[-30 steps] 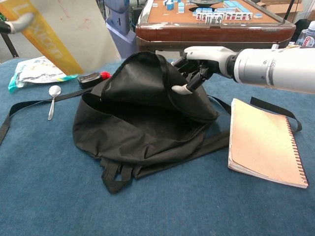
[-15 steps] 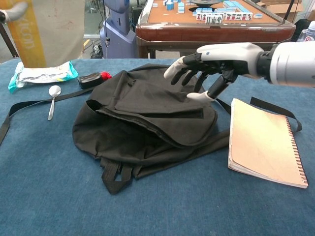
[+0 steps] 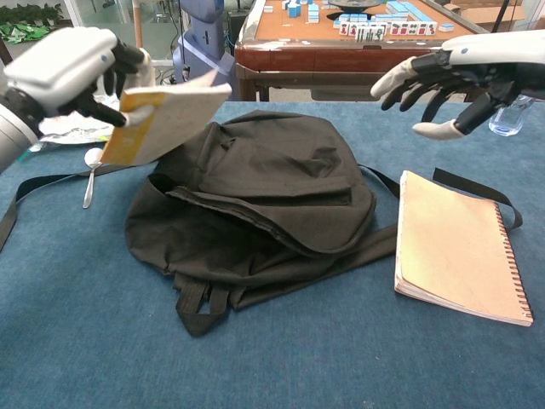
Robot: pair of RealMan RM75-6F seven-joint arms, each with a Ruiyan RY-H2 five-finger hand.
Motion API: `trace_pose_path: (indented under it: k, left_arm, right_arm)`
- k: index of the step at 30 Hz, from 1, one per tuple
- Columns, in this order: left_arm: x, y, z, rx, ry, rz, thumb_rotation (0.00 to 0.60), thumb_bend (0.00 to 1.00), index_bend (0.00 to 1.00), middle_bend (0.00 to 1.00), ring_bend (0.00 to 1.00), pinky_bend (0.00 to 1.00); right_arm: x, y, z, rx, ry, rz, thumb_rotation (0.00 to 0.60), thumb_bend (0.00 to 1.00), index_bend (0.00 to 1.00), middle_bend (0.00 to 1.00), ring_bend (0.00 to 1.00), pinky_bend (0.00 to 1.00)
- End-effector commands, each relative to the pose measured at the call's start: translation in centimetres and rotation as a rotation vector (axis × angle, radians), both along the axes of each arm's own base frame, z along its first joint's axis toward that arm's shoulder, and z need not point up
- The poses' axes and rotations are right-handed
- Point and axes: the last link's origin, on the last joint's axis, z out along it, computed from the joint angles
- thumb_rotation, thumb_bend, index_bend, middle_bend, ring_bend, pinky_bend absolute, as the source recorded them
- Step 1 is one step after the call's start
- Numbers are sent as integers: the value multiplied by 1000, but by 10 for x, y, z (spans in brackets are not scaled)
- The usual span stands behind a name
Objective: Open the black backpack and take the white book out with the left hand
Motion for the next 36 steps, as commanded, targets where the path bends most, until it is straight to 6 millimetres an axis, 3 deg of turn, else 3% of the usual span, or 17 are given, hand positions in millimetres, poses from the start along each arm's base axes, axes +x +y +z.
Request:
trace_pose_path:
  k: [1, 3, 7, 9, 11, 14, 18, 24, 29, 36]
  left_arm:
    - [7, -14, -27, -112, 5, 30, 600, 441, 674, 680, 574, 546]
    - [9, -20, -33, -167, 3, 57, 600, 409, 593, 647, 556, 546]
    - [14, -29, -30, -276, -25, 133, 600, 190, 348, 475, 436, 485]
    - [16, -33, -23, -318, -39, 164, 555, 145, 241, 388, 374, 435]
    - [14, -34, -13, -331, -39, 186, 494, 135, 198, 350, 343, 414]
    - [4, -33, 3, -296, -26, 210, 491, 135, 190, 341, 333, 395]
    - [-19, -34, 26, -214, -5, 262, 600, 135, 202, 341, 334, 388]
    - [-65, -45, 64, -98, 27, 383, 600, 135, 236, 336, 335, 385]
    - [-100, -64, 91, 14, 91, 459, 600, 135, 271, 335, 335, 380]
    - [-124, -99, 110, 62, 103, 541, 600, 135, 287, 335, 335, 378]
  right_arm:
    - [-6, 0, 5, -16, 2, -18, 600, 373, 162, 215, 175, 263]
    - [-10, 0, 8, -28, 1, -26, 600, 374, 162, 217, 175, 263]
    - [-17, -1, 13, -46, 7, -41, 600, 374, 162, 224, 176, 263]
    - [-22, -1, 16, -53, 16, -51, 600, 374, 162, 224, 176, 263]
    - [-28, 0, 19, -58, 25, -65, 600, 373, 162, 225, 176, 263]
    - [-37, 1, 24, -70, 34, -90, 600, 373, 162, 230, 176, 263]
    - [-50, 4, 31, -85, 33, -123, 600, 373, 162, 256, 177, 264]
    - [-73, 18, 42, -136, 94, -123, 600, 381, 220, 324, 214, 264]
    - [-93, 42, 52, -263, 163, -79, 600, 392, 280, 370, 264, 264]
    - [-114, 87, 67, -389, 187, -102, 600, 394, 303, 395, 295, 264]
